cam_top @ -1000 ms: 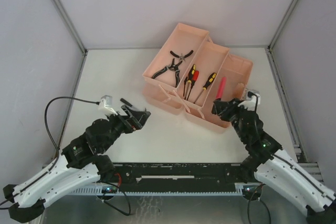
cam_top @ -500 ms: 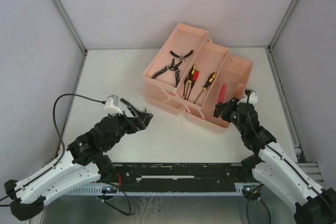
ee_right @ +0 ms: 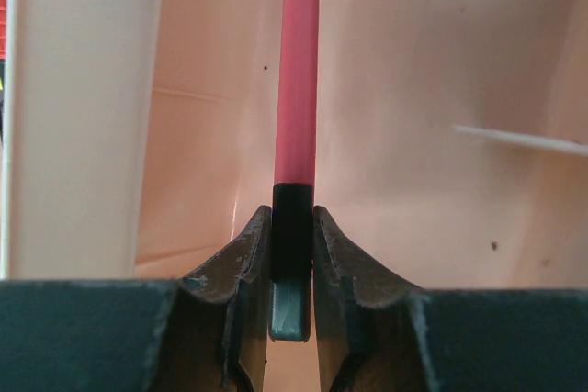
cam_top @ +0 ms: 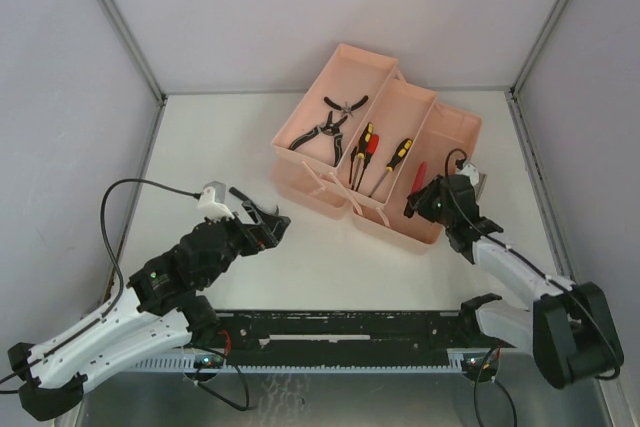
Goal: Pack the tool kit
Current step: Place the knife in the toolbox.
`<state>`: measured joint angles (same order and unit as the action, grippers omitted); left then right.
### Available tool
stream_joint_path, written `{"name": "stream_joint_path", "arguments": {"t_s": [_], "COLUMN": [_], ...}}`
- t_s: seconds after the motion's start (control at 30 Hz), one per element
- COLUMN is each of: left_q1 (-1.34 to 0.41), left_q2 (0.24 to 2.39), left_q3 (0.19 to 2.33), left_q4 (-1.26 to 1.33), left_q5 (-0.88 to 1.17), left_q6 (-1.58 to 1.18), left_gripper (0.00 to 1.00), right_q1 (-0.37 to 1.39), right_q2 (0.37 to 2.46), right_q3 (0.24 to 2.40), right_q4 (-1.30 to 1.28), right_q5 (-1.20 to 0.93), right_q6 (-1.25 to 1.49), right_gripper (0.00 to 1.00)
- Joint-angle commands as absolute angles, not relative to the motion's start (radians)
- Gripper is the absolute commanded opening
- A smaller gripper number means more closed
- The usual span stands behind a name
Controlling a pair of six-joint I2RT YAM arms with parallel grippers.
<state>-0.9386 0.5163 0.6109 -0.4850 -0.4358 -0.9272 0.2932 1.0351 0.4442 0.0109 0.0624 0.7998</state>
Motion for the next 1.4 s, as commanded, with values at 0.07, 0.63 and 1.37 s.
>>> {"name": "stream_joint_path", "arguments": {"t_s": [0.07, 0.63, 1.37], "left_q1": [-0.942, -0.941, -0.871], "left_q2": [0.522, 0.482, 0.594], "left_q3": [0.657, 0.651, 0.694], "left_q4": [-0.478, -0.526, -0.616], "left_q5": [-0.451, -0.471, -0.506], "left_q6": [-0.919, -0.951, -0.919], "left_gripper": [1.00, 1.00, 1.00], "right_q1": [0.279, 0.171, 0.153], "right_q2": [1.231, 1.481, 0.979], "right_q3": [0.571, 0.619, 0.521], "right_q4": [0.169, 0.360, 0.049], "right_q5": [0.000, -0.240, -0.116], "right_q6": [0.789, 0.927, 0.840], "right_gripper": [0.02, 0.23, 0.44]}}
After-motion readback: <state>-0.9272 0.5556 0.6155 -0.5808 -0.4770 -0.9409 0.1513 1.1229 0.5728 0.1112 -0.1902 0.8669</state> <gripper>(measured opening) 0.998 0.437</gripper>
